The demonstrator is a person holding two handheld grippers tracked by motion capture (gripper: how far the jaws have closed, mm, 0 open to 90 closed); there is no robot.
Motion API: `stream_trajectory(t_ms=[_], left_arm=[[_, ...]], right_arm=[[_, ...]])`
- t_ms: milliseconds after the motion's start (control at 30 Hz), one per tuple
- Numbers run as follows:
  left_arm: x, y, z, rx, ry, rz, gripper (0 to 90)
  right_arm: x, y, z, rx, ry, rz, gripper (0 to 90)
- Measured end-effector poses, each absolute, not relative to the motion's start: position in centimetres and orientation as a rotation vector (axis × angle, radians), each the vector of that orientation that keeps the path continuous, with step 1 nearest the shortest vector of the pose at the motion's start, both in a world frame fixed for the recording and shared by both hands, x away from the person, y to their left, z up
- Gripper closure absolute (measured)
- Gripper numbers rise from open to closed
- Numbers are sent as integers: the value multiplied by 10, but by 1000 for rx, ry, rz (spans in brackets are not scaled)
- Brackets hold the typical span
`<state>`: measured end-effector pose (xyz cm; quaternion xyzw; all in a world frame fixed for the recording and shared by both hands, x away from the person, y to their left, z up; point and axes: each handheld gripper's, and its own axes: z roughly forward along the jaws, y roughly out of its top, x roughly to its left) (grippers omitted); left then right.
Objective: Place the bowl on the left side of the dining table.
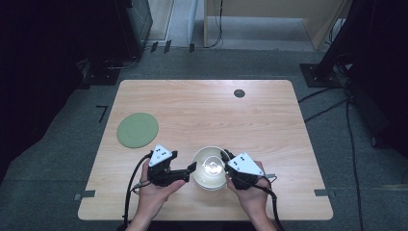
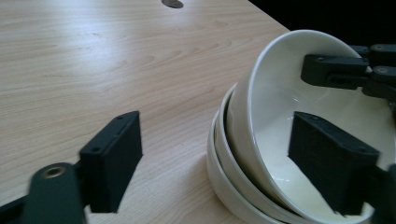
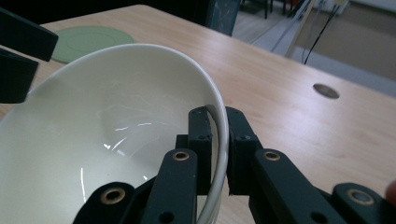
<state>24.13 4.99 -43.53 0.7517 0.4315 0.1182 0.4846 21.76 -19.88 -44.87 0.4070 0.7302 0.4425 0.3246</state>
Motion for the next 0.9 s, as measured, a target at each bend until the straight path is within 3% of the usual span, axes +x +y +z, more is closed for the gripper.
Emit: stream_trajectory(t_ms=[533,733,900], left_arm=[[232,43,-430,1817,962,285,410],[227,43,-426,1811,957,335,578],[221,45,-422,1799,945,405,795]], right_arm=[[199,-190,-426,971,1789,1217,843],[189,-179,-419,938,1776,1244,842],[180,-166,-416,903,1768,1249,842]])
